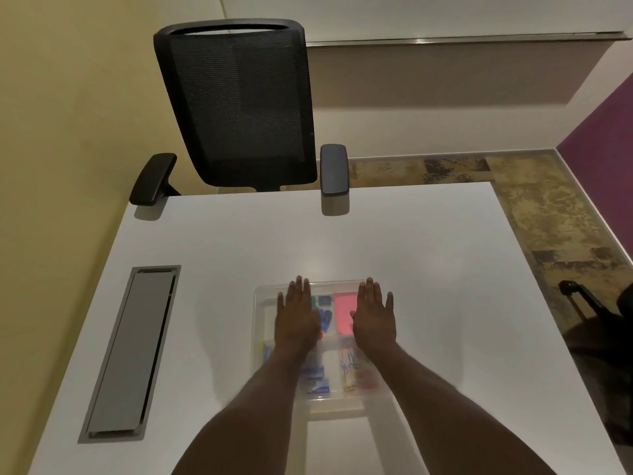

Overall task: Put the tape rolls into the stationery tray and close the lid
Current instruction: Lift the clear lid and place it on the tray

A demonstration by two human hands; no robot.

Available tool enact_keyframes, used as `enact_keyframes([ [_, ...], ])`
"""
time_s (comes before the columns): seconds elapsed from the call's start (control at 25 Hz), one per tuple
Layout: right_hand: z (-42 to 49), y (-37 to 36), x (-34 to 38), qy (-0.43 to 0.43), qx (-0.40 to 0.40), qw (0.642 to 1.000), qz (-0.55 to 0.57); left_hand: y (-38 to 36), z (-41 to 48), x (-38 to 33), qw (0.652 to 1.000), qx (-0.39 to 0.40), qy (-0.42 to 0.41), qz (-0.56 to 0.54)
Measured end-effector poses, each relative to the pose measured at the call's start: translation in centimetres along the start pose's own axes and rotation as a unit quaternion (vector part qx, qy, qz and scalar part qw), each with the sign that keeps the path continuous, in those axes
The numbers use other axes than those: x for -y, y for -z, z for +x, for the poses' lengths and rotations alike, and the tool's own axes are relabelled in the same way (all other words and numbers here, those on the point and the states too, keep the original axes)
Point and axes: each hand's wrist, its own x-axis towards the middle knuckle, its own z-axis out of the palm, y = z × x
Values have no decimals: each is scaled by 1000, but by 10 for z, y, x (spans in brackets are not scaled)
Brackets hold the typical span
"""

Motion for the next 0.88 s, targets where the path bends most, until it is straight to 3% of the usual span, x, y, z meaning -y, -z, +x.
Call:
enact_keyframes([
  [0.08, -2, -1, 0, 2, -6, 1000, 7, 0, -10, 29, 999, -3, 43, -27],
  [0.28, -3, 2, 1, 2, 1, 1000, 19, 11, -5, 51, 994, 14, 61, -93],
  [0.76, -5, 1, 0, -1, 14, 999, 29, 23, 4, 58, 998, 36, 48, -31],
  [0.88, -6, -2, 1, -4, 7, 1000, 28, 21, -5, 67, 996, 10, 71, -46],
])
